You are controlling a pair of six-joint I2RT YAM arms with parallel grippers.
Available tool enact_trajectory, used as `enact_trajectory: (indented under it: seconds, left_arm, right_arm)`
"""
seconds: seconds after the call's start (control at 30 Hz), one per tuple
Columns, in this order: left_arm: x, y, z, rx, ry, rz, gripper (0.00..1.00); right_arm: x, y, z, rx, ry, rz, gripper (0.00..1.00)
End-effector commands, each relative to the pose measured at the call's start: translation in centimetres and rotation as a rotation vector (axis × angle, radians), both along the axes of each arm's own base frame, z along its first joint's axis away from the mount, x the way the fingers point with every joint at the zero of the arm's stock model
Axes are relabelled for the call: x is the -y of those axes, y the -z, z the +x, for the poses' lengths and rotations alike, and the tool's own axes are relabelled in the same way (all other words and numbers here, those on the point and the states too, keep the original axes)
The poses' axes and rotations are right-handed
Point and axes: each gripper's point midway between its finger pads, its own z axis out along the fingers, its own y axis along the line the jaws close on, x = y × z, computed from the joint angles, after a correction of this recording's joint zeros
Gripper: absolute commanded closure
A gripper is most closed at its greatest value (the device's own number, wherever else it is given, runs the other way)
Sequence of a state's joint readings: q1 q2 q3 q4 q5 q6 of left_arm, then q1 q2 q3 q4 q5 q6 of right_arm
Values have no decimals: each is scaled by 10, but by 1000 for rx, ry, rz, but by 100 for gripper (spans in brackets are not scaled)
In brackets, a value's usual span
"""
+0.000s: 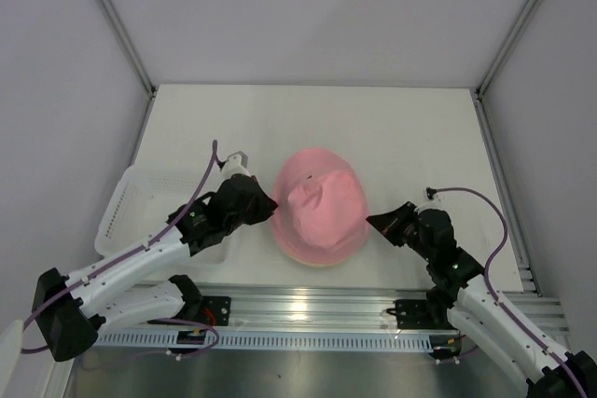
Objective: Stack the hats
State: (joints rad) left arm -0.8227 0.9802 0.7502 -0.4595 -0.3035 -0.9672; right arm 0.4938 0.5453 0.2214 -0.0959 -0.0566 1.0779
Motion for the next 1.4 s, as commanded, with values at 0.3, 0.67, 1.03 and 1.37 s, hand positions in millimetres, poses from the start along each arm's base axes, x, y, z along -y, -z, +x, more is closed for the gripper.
enact_trajectory:
  seconds: [0.3,0.67,1.03,1.37]
  left_arm:
    - [-48,-87,10,269,73,60,32]
    - [-8,-139,49,443,451,-139,30]
    - [28,-121,56,333,591,-280,31]
    - [40,-90,57,233,555,-270,71]
  right_arm:
    - [-3,-30,19,25,-91,-212,100]
    - [-19,-34,48,-14,-180,-264,100]
    - [-19,-50,63,-9,-195,-262,100]
    - [-20,-53,64,-6,-187,-248,100]
